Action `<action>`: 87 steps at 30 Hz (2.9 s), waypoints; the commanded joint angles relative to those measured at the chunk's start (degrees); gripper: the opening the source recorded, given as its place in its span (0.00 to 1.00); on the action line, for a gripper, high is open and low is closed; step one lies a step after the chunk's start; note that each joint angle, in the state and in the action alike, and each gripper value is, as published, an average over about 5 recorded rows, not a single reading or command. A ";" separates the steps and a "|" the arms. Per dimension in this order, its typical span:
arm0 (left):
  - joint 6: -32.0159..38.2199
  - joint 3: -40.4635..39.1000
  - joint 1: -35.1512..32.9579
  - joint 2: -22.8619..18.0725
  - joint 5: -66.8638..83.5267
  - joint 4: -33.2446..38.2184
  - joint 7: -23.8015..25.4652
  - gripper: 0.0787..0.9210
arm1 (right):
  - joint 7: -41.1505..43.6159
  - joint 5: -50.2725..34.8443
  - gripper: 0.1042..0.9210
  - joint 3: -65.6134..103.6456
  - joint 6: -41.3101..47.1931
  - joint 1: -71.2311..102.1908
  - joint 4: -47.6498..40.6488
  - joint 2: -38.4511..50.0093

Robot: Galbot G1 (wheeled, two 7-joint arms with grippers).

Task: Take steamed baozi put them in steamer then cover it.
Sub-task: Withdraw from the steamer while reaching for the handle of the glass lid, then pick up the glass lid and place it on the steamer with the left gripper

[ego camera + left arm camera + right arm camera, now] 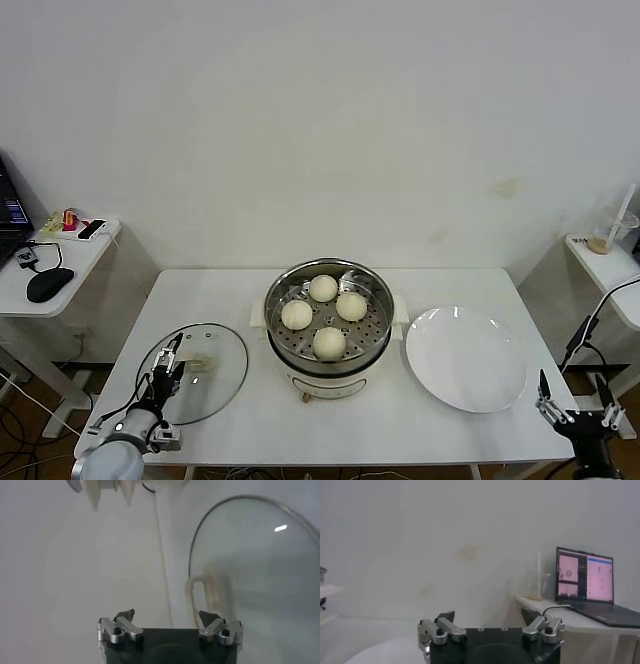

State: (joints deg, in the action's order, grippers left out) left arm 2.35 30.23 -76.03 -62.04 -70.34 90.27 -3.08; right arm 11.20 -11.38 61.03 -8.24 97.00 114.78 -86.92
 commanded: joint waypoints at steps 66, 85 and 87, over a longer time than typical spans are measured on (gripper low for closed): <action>-19.99 -4.48 8.08 12.93 19.50 27.28 13.22 0.08 | 0.63 6.72 0.88 -5.15 0.15 0.28 0.31 1.64; -29.67 -32.54 28.93 -4.24 5.59 21.73 20.61 0.08 | -1.14 15.57 0.88 -9.95 2.47 -3.20 -3.29 0.15; -29.82 -33.57 28.72 -6.73 1.41 21.37 22.33 0.08 | -1.19 16.02 0.88 -10.34 2.52 -3.39 -3.74 0.06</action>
State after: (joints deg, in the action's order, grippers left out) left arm -23.45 7.93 -54.31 -57.89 -56.01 112.26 12.89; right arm 10.32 1.09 52.40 -6.26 94.69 112.51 -86.57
